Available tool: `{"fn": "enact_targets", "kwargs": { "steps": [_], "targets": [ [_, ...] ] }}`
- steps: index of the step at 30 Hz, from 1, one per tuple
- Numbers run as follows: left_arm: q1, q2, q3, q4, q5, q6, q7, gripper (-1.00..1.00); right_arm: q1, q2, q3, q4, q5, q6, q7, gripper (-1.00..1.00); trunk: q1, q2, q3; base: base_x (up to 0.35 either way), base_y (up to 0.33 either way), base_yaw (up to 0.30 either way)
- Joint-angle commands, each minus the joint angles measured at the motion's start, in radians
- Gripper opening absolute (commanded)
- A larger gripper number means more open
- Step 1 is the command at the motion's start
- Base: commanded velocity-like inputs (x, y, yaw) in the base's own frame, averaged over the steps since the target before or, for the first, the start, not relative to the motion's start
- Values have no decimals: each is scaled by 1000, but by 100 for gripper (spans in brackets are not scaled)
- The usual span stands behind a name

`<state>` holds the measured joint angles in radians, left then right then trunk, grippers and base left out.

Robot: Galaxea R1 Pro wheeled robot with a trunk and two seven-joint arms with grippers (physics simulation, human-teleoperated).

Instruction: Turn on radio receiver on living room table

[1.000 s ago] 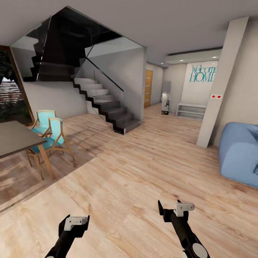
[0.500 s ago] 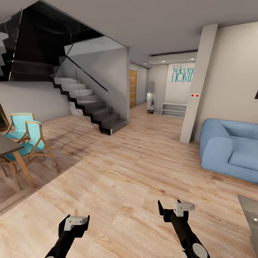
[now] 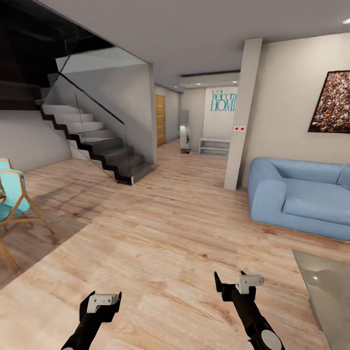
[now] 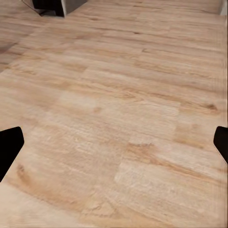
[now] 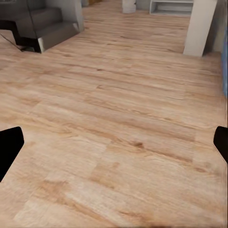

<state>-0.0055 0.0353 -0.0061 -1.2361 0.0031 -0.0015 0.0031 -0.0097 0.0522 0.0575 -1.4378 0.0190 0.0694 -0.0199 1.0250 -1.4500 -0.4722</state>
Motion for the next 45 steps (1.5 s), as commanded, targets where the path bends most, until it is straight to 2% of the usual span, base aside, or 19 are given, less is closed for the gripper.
{"fn": "enact_targets", "kwargs": {
  "steps": [1, 45],
  "targets": [
    [0, 0, 0, 0, 0, 0, 0, 100, 0, 0, 0, 0, 0, 0, 0, 100, 0, 0, 0, 0, 0, -264],
    [0, 0, 0, 0, 0, 0, 0, 100, 0, 0, 0, 0, 0, 0, 0, 100, 0, 0, 0, 0, 0, -246]
  ]
}}
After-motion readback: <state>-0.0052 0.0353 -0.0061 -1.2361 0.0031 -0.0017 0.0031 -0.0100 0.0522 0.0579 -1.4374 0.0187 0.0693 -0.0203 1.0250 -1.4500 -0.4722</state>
